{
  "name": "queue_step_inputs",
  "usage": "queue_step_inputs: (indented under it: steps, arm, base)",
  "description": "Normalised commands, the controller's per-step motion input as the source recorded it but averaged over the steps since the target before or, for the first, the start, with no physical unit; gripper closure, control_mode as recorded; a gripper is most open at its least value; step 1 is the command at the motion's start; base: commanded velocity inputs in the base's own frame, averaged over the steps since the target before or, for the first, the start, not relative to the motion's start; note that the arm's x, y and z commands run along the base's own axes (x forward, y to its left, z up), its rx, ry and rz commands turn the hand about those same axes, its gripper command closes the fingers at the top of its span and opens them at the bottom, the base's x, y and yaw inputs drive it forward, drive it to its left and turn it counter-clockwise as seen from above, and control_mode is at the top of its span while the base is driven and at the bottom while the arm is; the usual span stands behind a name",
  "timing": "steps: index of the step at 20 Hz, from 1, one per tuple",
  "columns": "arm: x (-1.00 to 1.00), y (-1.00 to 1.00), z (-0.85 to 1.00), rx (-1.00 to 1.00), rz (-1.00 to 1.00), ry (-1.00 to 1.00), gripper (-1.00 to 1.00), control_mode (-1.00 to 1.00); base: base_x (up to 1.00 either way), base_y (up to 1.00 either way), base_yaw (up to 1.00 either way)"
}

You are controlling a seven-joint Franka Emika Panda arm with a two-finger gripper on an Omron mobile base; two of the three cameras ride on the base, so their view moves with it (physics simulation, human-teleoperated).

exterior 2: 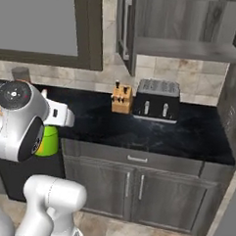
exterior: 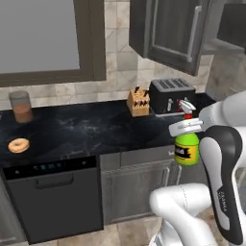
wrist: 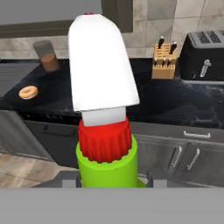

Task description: Open the cabinet. Pick the spray and place it next to the sink. Then close the cabinet.

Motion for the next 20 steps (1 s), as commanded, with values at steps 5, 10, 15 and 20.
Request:
queue_step_inputs:
  steps: [5,10,15,20]
  arm:
    - [0.00,0.00,0.00,0.00,0.00,0.00,1.00,1.00]
    - [0.00,0.00,0.00,0.00,0.00,0.00,1.00,1.00]
    - [0.00,0.00,0.00,0.00,0.00,0.00,1.00,1.00]
    - [0.00,0.00,0.00,0.00,0.00,0.00,1.00,1.00]
  base:
    - [0.00,1.00,0.19]
    - [0.00,0.84,0.09]
    - [0.00,0.86,0.00]
    - [0.00,0.79,-0.01]
